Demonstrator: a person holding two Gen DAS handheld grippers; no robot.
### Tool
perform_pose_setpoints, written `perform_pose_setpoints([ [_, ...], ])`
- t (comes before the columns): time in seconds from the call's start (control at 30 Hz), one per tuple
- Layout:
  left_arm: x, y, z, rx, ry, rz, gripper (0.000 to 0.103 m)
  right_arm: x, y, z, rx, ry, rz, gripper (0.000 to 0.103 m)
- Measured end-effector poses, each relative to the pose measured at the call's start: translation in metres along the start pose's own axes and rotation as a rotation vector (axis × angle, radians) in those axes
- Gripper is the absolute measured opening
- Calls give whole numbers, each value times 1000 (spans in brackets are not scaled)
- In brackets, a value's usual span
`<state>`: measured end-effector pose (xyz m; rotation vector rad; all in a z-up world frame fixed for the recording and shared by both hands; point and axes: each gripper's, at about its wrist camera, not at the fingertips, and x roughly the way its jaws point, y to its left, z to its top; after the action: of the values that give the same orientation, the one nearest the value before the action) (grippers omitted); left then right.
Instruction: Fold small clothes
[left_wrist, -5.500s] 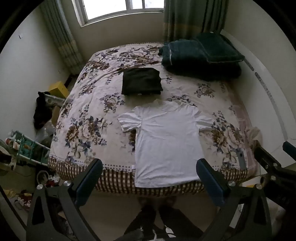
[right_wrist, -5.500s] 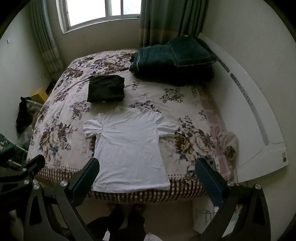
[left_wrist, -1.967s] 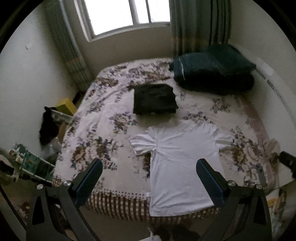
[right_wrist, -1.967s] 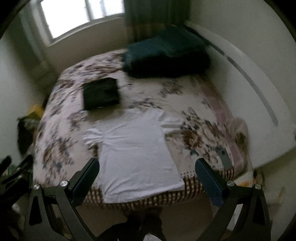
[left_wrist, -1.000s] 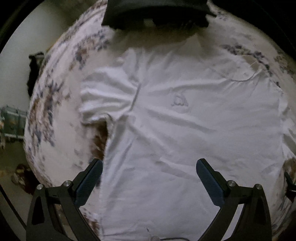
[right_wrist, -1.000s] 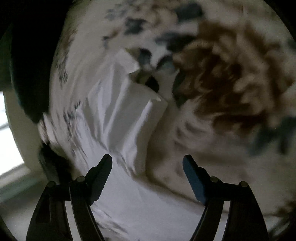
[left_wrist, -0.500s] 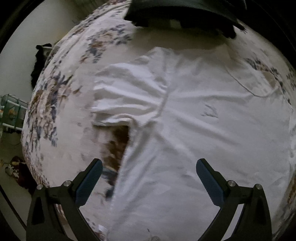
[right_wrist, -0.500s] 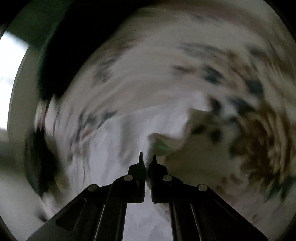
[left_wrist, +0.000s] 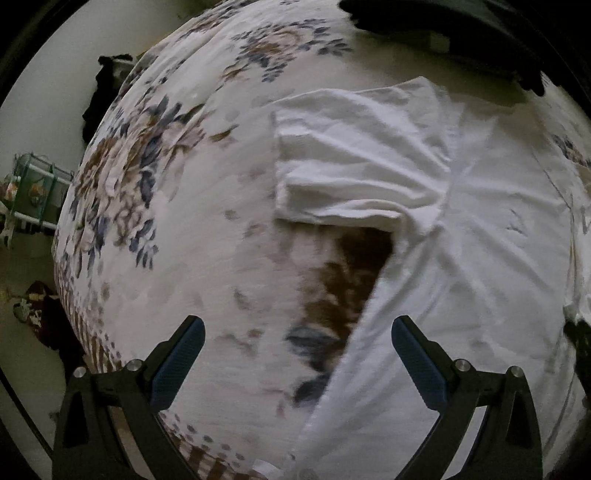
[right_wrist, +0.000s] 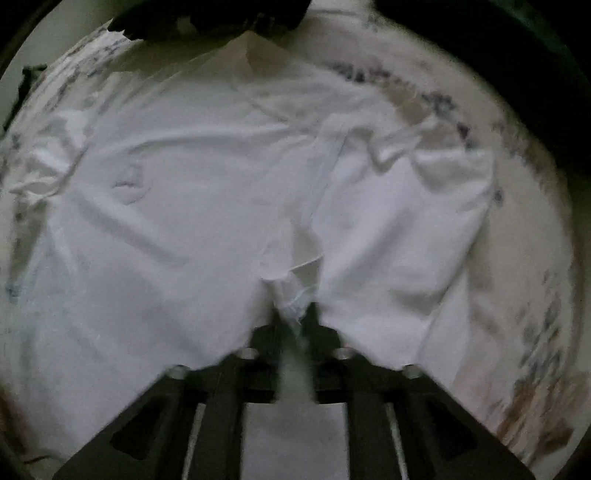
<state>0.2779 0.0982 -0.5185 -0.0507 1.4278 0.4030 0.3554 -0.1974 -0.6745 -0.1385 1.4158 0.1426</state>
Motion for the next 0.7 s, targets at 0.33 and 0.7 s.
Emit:
perform_pose_setpoints([
  [0.33, 16, 39, 33, -152, 37, -132, 103, -19, -94, -3, 542, -72, 289, 51],
  [0.7, 95, 51, 55, -622, 241, -797, 100, 58, -55, 16, 572, 131, 464, 53],
])
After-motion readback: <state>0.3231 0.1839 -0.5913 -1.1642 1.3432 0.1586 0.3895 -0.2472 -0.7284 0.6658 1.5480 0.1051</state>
